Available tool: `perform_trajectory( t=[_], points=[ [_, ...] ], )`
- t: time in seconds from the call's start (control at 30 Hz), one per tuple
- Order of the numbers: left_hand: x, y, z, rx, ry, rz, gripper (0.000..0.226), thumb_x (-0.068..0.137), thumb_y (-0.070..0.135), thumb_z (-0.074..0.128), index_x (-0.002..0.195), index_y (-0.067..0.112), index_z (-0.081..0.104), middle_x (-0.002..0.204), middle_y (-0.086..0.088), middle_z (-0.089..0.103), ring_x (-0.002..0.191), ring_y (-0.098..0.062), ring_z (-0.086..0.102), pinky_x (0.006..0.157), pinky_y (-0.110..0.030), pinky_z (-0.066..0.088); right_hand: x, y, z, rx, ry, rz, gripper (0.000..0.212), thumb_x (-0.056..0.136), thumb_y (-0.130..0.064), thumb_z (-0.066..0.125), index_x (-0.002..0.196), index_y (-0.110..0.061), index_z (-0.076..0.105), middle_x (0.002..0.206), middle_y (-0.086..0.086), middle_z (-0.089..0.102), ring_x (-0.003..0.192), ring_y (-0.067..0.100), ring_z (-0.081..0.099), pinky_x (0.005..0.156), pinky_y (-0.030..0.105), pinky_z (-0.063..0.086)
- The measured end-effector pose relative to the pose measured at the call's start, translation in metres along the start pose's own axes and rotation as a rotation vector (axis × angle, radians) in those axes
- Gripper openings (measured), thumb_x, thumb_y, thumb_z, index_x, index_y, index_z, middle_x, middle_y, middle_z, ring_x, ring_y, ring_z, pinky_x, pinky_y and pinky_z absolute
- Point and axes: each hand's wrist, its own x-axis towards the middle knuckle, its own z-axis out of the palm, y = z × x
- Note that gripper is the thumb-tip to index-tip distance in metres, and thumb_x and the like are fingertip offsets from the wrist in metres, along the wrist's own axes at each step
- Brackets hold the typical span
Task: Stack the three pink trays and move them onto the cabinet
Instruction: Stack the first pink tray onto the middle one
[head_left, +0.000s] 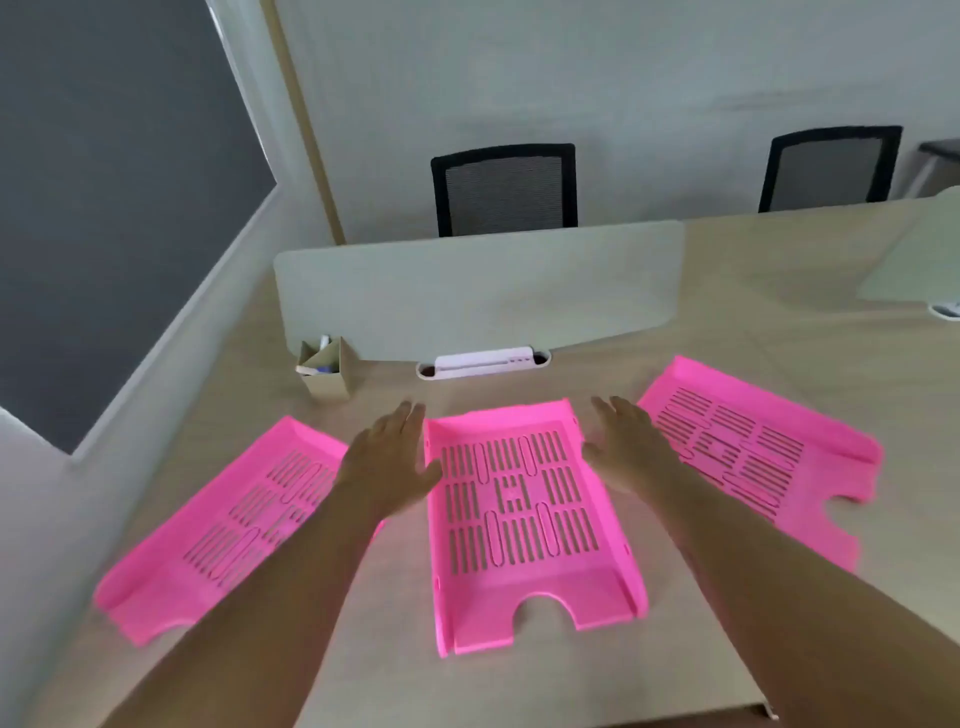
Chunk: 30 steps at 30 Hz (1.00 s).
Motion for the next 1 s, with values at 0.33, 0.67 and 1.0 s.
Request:
perform_trajectory(
  t=[0.33, 0.67, 1.0],
  points=[
    [-0.025, 0.003, 0.090, -0.392, -0.294, -0.337, 0.055, 0.100, 0.031, 0.052, 0.149, 0.012, 0.039, 0.149, -0.010, 0.051, 0.125, -0.028, 0.059, 0.102, -0.044, 0.050, -0.002, 0.030, 0.091, 0.342, -0.193, 0.234, 0.021, 0.096, -0.004, 0.053, 0.107, -0.023, 0.050, 0.089, 0.001, 0.064, 0.070, 0.012, 0.064, 0.066, 0.033, 0.061],
    [-0.011, 0.008, 0.117, -0.773, -0.132, -0.567, 0.019, 0.097, 0.012, 0.055, 0.111, 0.006, 0.067, 0.093, -0.006, 0.072, 0.060, -0.010, 0.057, 0.058, -0.028, 0.056, 0.020, 0.037, 0.098, 0.488, -0.218, 0.336, 0.051, 0.098, 0.007, 0.042, 0.142, -0.016, 0.046, 0.083, -0.007, 0.057, 0.068, 0.009, 0.063, 0.057, 0.025, 0.056],
    [-0.018, -0.031, 0.080, -0.661, 0.071, -0.542, 0.038, 0.094, 0.015, 0.050, 0.130, 0.015, 0.063, 0.115, -0.010, 0.070, 0.068, -0.013, 0.061, 0.061, -0.024, 0.050, 0.042, -0.010, 0.086, 0.309, 0.004, 0.108, 0.038, 0.092, -0.014, 0.055, 0.129, -0.005, 0.056, 0.115, 0.014, 0.066, 0.091, 0.031, 0.069, 0.079, 0.047, 0.059]
  ],
)
